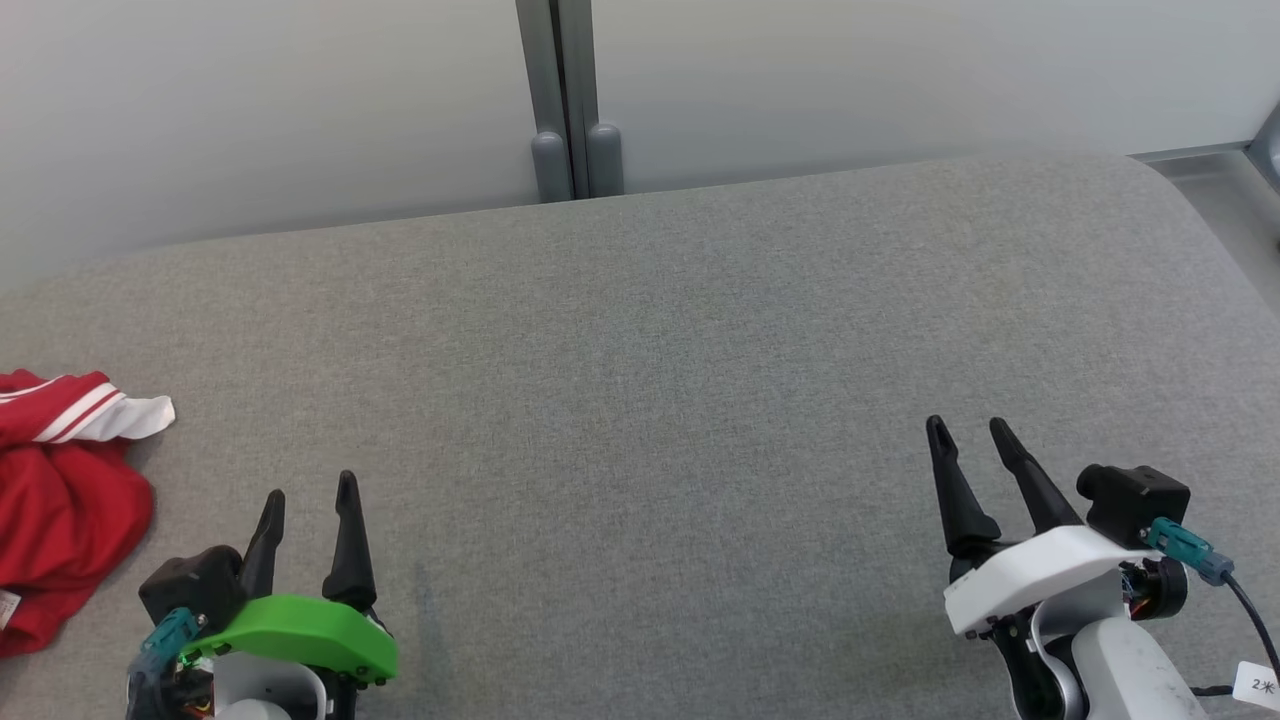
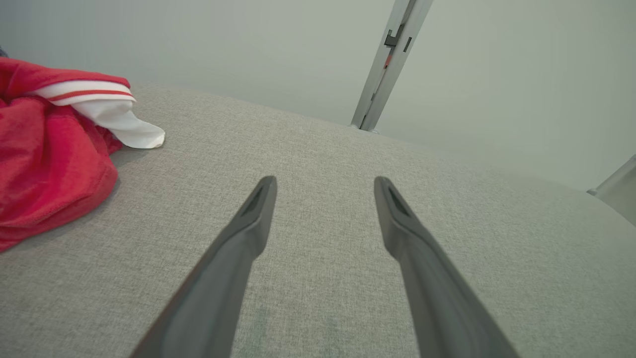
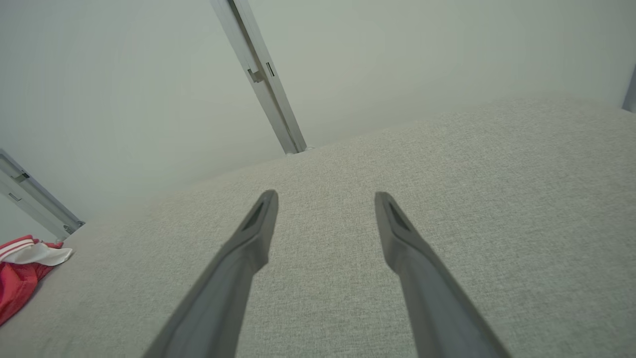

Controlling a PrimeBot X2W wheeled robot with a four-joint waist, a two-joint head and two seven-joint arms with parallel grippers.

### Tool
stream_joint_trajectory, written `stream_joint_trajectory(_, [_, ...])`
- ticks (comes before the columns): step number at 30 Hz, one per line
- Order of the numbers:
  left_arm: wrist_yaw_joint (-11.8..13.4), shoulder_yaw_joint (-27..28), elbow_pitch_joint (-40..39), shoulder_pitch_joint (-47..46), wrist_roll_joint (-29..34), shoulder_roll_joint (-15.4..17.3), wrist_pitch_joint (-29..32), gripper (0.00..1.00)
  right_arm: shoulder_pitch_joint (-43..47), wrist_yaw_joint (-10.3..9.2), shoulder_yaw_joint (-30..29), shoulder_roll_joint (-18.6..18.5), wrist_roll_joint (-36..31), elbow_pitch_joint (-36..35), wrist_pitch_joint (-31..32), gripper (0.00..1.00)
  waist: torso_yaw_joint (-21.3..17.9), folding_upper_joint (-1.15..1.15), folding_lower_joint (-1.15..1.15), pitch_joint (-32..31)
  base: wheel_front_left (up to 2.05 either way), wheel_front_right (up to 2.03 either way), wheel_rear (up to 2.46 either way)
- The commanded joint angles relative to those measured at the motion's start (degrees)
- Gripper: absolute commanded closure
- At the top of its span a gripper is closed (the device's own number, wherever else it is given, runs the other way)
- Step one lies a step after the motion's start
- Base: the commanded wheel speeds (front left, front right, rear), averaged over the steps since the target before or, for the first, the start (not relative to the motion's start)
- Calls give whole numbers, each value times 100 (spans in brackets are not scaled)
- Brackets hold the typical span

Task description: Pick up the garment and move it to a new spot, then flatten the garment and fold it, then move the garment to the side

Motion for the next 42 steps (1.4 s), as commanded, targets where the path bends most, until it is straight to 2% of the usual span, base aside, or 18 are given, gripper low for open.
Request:
stream_joint_trajectory(1, [-25, -5, -18, 5, 173, 4, -58, 0, -22, 1, -2, -26, -171, -49, -66, 0, -3, 0, 0, 1, 0, 0, 0])
stream_joint_trajectory(16, [112, 171, 103, 30, 1026, -1, -246, 0, -109, 1, -213, -34, -1001, -55, -255, 0, -31, 0, 0, 11, 0, 0, 0])
stream_joint_trajectory(30, [94, 280, 245, 251, 1619, -54, -408, 0, -12, 2, -275, -39, -1556, 192, -418, 0, 62, 0, 0, -26, 0, 0, 0])
stream_joint_trajectory(36, [74, 312, 334, 326, 1847, -70, -465, 0, 27, 0, -255, -38, -1867, 240, -475, 0, 362, 0, 0, 20, 0, 0, 0])
stream_joint_trajectory(42, [13, 400, 423, 249, 2088, -56, -522, 0, -40, -1, -149, -41, -2037, 262, -533, 0, 979, 0, 0, 140, 0, 0, 0])
